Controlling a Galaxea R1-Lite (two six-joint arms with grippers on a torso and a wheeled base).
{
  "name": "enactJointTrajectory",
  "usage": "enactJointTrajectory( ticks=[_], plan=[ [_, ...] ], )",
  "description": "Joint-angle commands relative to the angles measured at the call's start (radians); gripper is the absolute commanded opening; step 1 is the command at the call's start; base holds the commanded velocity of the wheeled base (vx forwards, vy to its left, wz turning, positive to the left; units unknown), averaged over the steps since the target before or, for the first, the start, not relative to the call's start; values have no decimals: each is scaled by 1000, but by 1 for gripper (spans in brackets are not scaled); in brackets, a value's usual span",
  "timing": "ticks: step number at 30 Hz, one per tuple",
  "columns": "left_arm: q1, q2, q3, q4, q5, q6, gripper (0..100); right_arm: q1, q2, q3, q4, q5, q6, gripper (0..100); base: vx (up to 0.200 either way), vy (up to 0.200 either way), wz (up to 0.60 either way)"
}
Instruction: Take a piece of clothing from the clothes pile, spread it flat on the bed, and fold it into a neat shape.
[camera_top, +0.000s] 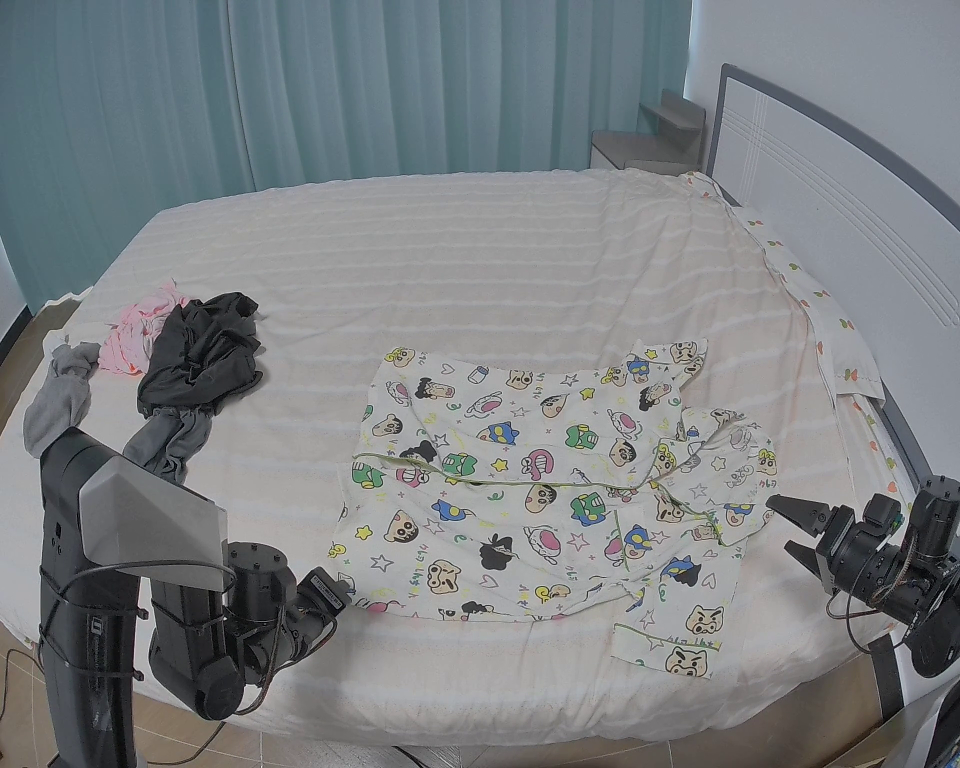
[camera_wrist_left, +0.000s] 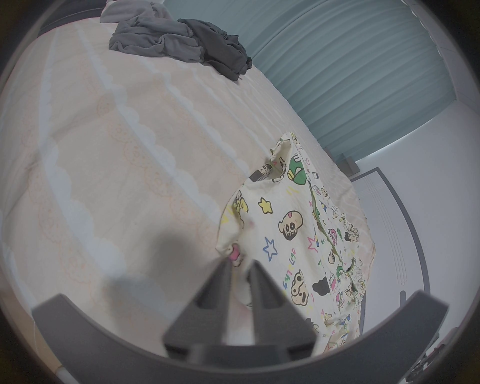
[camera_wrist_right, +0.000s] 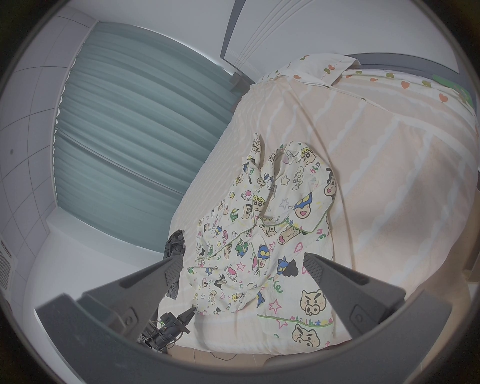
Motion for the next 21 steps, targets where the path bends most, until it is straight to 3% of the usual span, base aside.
enactJointTrajectory(
  ticks=[1, 14, 19, 21],
  plan=[
    [-3, -29, 34, -3, 3, 0, 0, 1, 3, 18, 0, 0, 0, 100, 0, 0, 0],
    [-6, -75, 171, -3, 13, 87, 0, -1, 6, 18, 3, -2, 0, 100, 0, 0, 0],
    [-8, -66, 185, -3, 80, 124, 0, -5, 20, 18, 14, 0, -7, 100, 0, 0, 0],
    [-8, -66, 185, -3, 105, 138, 0, -13, 57, 18, 27, -2, -46, 100, 0, 0, 0]
  ],
)
